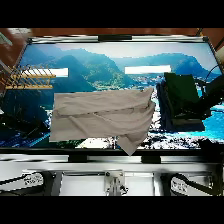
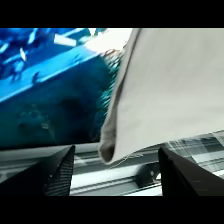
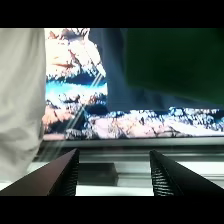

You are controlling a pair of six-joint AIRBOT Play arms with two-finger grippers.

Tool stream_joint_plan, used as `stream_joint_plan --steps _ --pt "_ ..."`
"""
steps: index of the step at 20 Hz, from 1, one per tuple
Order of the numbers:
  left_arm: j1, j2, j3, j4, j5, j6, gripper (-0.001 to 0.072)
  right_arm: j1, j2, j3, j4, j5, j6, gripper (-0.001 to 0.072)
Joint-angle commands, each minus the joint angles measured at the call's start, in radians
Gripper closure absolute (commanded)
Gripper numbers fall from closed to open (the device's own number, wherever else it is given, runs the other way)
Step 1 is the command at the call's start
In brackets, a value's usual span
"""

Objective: Fold the shirts.

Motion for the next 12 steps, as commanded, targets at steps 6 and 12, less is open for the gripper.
stream_joint_plan --steps 6,12 --pt "-0.069 -0.033 -0.042 -0.032 0.1 0.037 0.0106 -0.013 0.026 -0.048 0.026 0.07 -0.003 0.0148" --pt "-0.162 -0.067 -0.041 -0.054 0.143 -0.027 0.0455 -0.012 0.063 -0.213 0.126 0.105 -0.01 0.0148"
